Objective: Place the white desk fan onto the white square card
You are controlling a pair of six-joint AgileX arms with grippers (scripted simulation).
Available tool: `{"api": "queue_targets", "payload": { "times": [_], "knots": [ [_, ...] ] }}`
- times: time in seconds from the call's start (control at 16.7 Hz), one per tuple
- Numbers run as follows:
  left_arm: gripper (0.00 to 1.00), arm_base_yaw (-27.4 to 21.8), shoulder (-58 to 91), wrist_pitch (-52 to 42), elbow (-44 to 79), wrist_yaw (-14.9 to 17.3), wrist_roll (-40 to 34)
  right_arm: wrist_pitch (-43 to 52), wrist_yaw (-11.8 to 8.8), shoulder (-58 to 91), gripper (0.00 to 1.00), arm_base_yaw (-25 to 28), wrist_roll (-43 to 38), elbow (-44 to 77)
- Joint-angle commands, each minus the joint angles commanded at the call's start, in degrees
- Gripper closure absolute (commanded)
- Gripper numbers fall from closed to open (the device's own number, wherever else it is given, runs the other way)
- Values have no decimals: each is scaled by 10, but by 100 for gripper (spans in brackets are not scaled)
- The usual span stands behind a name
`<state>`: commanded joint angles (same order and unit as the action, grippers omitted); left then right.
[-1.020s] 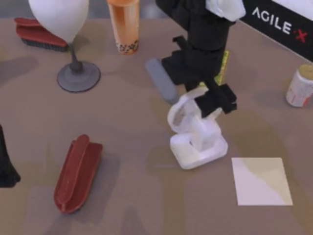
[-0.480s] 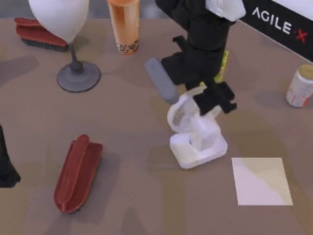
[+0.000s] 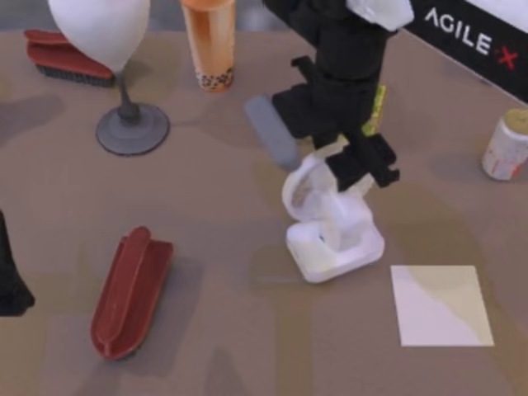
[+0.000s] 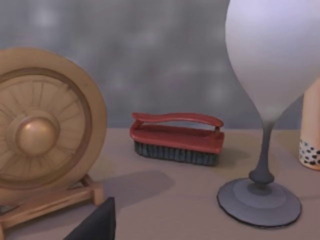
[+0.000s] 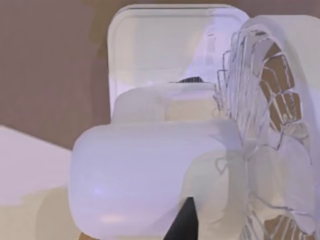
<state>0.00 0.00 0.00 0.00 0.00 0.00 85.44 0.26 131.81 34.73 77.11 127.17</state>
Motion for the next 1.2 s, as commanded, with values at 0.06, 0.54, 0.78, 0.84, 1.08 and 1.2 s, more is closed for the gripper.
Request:
{"api": "queue_targets", "payload": {
  "times": [0.06, 0.54, 0.78, 0.84, 1.08, 1.2],
  "knots": [
    [0, 0, 0, 0, 0, 0, 0, 15, 0, 6, 100, 0, -1, 20],
    [0, 0, 0, 0, 0, 0, 0, 141, 0, 50, 100, 6, 2, 194],
    [0, 0, 0, 0, 0, 0, 0, 140, 0, 47, 100, 5, 1, 193],
    [0, 0, 0, 0, 0, 0, 0, 140, 0, 47, 100, 4, -4, 190],
    [0, 0, 0, 0, 0, 0, 0, 142, -8, 40, 100, -14, -82, 147],
    [0, 0, 0, 0, 0, 0, 0, 142, -13, 32, 100, -29, -157, 113]
  ]
}}
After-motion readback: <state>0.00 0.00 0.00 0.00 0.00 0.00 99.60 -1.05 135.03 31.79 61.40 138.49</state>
